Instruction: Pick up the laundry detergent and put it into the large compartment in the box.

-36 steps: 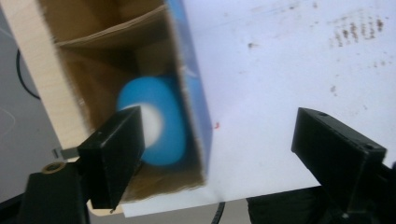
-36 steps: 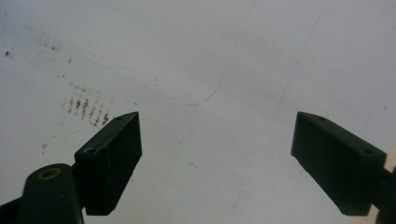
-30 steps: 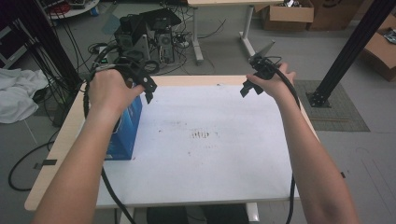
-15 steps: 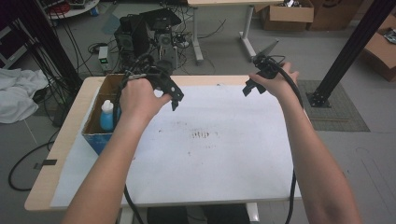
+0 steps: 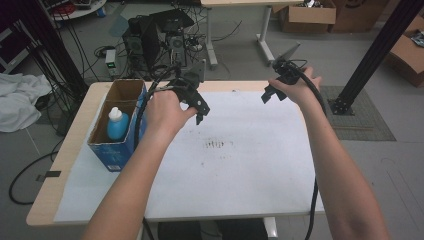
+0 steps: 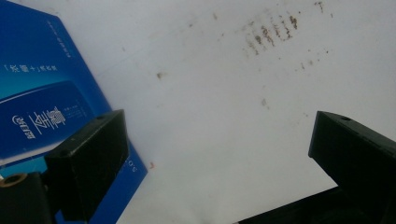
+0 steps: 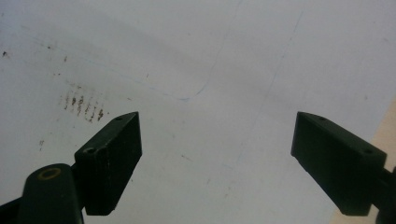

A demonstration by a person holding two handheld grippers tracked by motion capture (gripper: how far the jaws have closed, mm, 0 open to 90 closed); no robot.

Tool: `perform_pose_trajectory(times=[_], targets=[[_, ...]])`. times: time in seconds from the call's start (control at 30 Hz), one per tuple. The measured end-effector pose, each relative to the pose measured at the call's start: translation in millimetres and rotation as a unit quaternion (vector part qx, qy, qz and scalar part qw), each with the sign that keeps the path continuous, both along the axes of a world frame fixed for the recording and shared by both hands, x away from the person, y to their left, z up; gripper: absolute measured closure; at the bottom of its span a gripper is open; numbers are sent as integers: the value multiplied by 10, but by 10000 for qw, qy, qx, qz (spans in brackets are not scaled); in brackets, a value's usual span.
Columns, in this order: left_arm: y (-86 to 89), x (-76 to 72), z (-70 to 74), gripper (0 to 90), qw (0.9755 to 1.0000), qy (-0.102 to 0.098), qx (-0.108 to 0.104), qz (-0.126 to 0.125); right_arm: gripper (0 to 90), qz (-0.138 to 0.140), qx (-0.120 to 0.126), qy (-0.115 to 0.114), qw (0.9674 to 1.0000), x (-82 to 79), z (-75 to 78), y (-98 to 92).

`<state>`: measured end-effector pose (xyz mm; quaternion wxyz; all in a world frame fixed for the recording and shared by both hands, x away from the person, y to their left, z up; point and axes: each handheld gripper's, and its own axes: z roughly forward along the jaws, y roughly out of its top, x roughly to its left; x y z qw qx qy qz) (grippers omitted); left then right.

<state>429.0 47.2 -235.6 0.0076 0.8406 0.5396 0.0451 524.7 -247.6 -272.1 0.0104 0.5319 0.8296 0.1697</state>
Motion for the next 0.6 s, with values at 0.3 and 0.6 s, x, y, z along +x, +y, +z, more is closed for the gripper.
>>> perform_pose_trajectory(times=[0.3, 0.6], targets=[[-10, -17, -10, 59, 10000, -5, -1, -3, 165, 11, -10, 2, 10000, -23, 11, 10], [-12, -17, -4, 56, 10000, 20, -54, -46, 165, -17, -30, -2, 10000, -30, 18, 16]])
